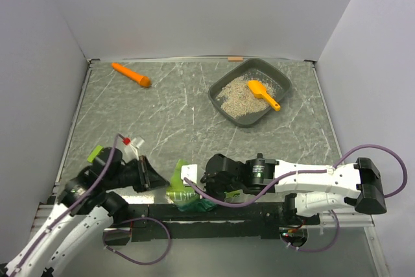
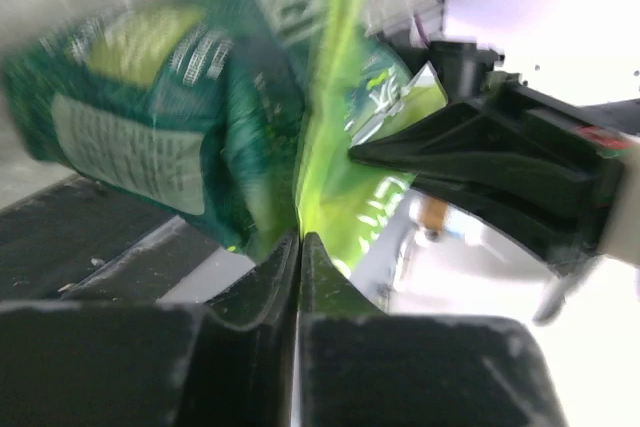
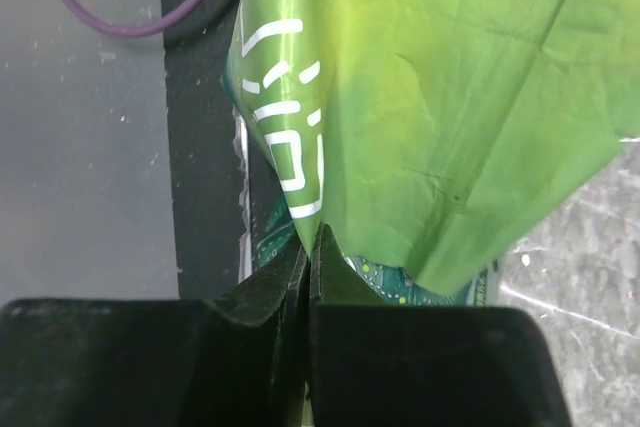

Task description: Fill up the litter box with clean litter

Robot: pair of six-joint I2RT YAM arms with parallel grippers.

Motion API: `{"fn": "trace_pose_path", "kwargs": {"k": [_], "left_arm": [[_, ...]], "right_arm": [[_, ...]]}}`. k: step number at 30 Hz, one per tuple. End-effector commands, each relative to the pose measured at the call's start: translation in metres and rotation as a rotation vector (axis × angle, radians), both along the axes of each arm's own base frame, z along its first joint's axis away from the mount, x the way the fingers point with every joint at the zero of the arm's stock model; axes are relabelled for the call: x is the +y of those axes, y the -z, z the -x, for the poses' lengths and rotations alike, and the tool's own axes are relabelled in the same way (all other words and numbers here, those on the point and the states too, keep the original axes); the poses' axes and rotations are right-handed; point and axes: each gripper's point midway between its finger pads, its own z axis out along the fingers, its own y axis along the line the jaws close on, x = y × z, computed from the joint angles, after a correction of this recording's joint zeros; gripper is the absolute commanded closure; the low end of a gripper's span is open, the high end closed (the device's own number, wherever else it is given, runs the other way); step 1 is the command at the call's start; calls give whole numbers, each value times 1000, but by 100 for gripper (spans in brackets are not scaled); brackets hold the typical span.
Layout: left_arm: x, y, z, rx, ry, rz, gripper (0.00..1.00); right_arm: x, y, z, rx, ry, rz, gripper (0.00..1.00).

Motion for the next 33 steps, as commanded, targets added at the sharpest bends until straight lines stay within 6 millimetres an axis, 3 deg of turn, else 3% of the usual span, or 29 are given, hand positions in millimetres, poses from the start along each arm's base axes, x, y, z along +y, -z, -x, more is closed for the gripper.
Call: {"fn": "trace_pose_path", "kwargs": {"k": [1,3,4,6,8,14,20,24,28,29,31,33], "left_arm": [[30,-62,-25,-280,-104,-144,81],[35,-81,-29,-394,-90,-168,78],[31,-102,-28,-491,-52,-129,75],[26,-114,-27,-559,-19,-93,67],[15,-119,-19,-636,81,-37,66],[-4,-93,-12,-680,249,14,57],[-16,-98,-9,-817,346,88,44],[-29,-103,-8,-829,426,154,44],[-41,-110,-31,-851,432,108,45],[-42,-123,-36,-889,424,99,45],[-43,-114,-54,-914,427,0,46],[-42,-118,-64,-988,435,-56,46]], "right_arm": [[-31,18,9,33,9,121,100],[-31,20,10,41,4,124,100],[-31,21,11,44,2,127,100],[-31,25,11,52,6,145,100],[-32,28,11,57,10,158,100],[-31,29,14,103,27,160,100],[-33,22,17,201,33,119,100],[-34,22,12,235,58,118,100],[-33,15,-3,269,114,98,100],[-33,13,-12,269,141,87,100],[-31,4,-23,251,161,67,100],[-29,-6,-38,228,178,50,100]]}}
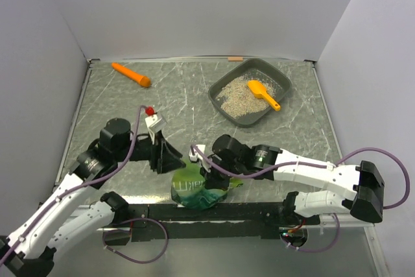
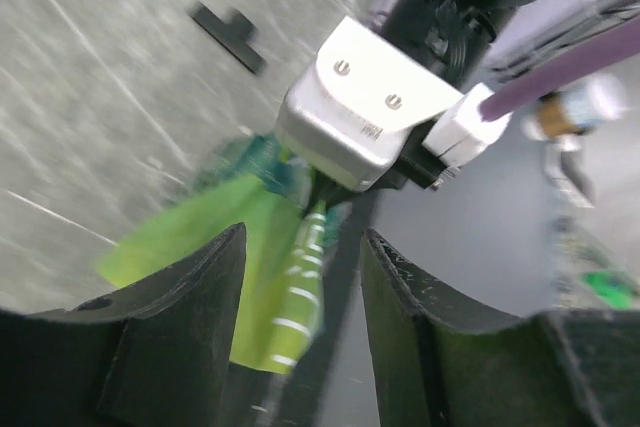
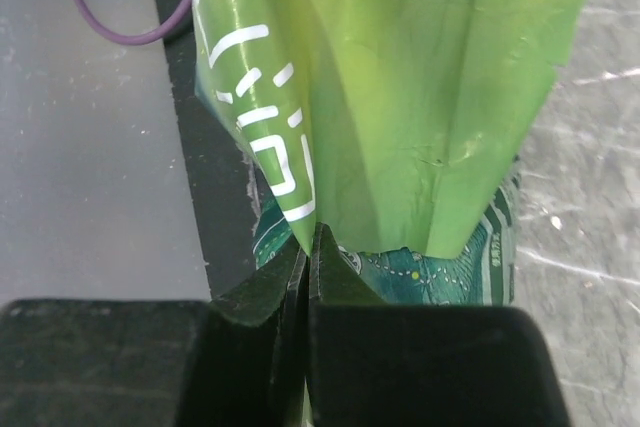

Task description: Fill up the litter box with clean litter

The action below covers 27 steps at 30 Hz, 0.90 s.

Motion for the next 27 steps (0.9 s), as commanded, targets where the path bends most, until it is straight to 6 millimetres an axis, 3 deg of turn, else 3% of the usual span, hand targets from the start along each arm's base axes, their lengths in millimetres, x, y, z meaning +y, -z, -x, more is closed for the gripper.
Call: {"fn": "trace_pose_path", "kwargs": {"k": [1,3,6,8,14,17,22,27], "left_arm": [[0,-29,-24,-274,-1,-34,46],[-3,-25,-25,-318,34,-50,45],[-11,-11,-17,-363,119,-60,45],[-13,-3,-22,-405,126,-70,44],[-11,-7,-42,-492,74,-115,43],[-11,-8,-41,-504,74,-112,43],[-13,-14,-46,-570,41,-59,42],[-17,-7,-51,-621,60,-63,39]], "right_arm": [[-15,-10,-16,13,35,54,100],[-11,-21,-30,-23,37,38,100],[-6,-31,-39,-70,3,25,100],[-3,-41,-44,-101,-36,-1,100],[16,-100,-71,-216,-88,-94,100],[23,-114,-79,-222,-113,-116,100],[33,-112,-82,-204,-173,-113,100],[33,-118,-72,-205,-255,-184,100]]}}
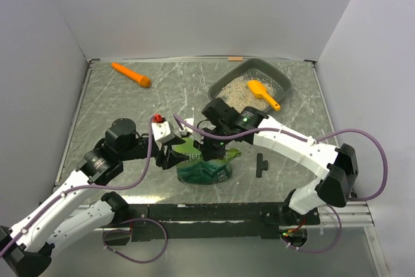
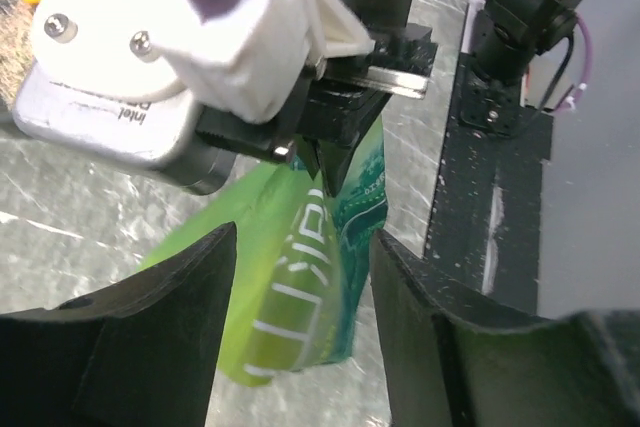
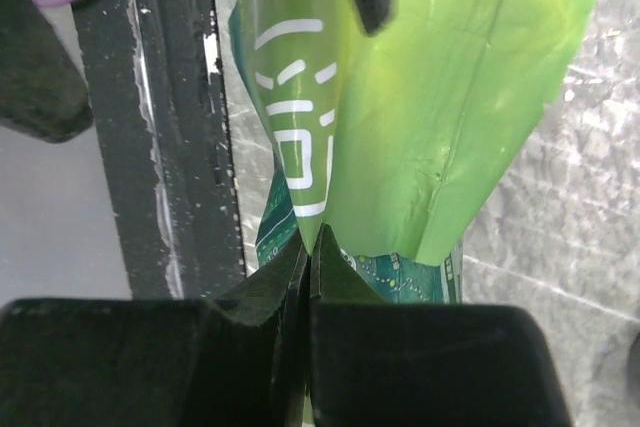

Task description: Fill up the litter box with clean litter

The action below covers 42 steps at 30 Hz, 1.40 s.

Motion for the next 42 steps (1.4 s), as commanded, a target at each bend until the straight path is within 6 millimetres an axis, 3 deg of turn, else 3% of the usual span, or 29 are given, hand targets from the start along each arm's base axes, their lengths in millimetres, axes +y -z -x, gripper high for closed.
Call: {"fn": "trace_pose_path", "kwargs": {"k": [1,7,11,26,36,42], "left_arm": [[-10,-6,-8,-122,41,40,38],[-18,21,-12,-134,87,20,38],[-22,26,-11,-151,117,32,38],[-29,29,39,22,345,93,36],[-38,70,37,146,291,-31,35],[-36,83,30,148,219,-62,37]], "right_arm": [[27,-74,11,-96,-175,-300,100],[19,-61,21,-55,-203,-332,100],[15,-51,29,-35,-211,-345,100],[12,-35,23,-57,-189,-330,100],[13,-36,21,-69,-173,-351,100],[10,-42,21,-82,-170,-363,100]]}}
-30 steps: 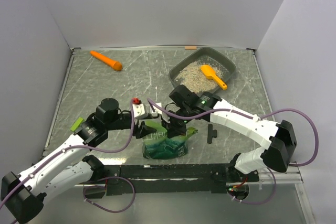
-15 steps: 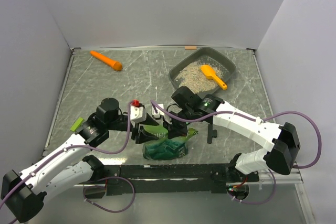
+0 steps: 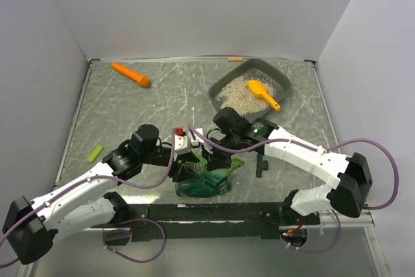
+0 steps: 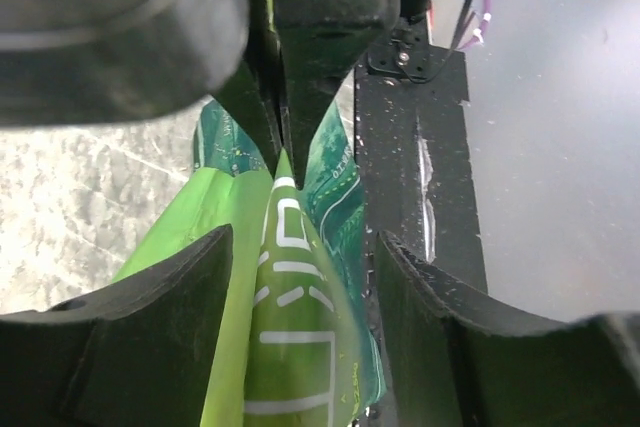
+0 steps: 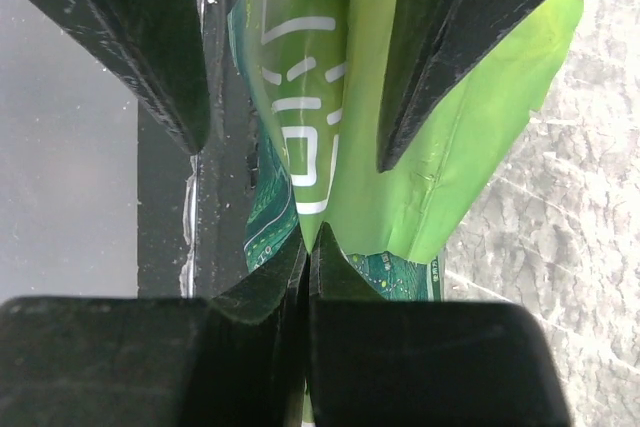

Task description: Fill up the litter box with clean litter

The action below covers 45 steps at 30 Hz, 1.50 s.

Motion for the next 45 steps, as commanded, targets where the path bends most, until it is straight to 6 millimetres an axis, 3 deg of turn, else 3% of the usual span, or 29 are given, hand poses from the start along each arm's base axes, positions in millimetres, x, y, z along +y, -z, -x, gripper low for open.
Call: {"fn": "trace_pose_path", "kwargs": {"k": [1,2,4,5,6,9,13,14,17,21,25,30,34,45], "left_arm": [[2,15,-5,13,-58,-48,39],[2,19,-5,17,-61,-59,42],[2,28,-9,22,-83,-93,58],[2,31,-10,26,-86,-107,68],[2,34,-15,21,-108,-122,84],[4,46,-23,25,-137,-174,99],[8,46,-37,-18,-199,-208,99],[9,43,-39,-33,-209,-203,99],[13,24,-46,-102,-246,-181,99],[20,-10,-51,-207,-267,-142,99],[27,-27,-56,-303,-262,-153,99],[27,-43,-60,-355,-226,-131,99],[31,-49,-65,-387,-240,-95,99],[39,-54,-46,-387,-248,8,99]], "right_arm": [[20,-59,-4,-117,-47,-243,100],[19,-61,-3,-118,-45,-248,100],[16,-62,-2,-125,-42,-255,100],[16,-63,-1,-127,-41,-261,100],[15,-65,0,-131,-42,-269,100],[12,-66,2,-133,-41,-276,100],[8,-66,1,-144,-11,-276,96],[7,-67,-1,-139,11,-275,80],[4,-75,-4,-155,48,-291,58],[-4,-103,-17,-235,130,-335,50],[-11,-120,-26,-301,155,-374,44],[-19,-103,-29,-345,71,-299,42],[-23,-94,-46,-375,53,-296,41],[-6,-56,-51,-265,-47,-240,40]]}}
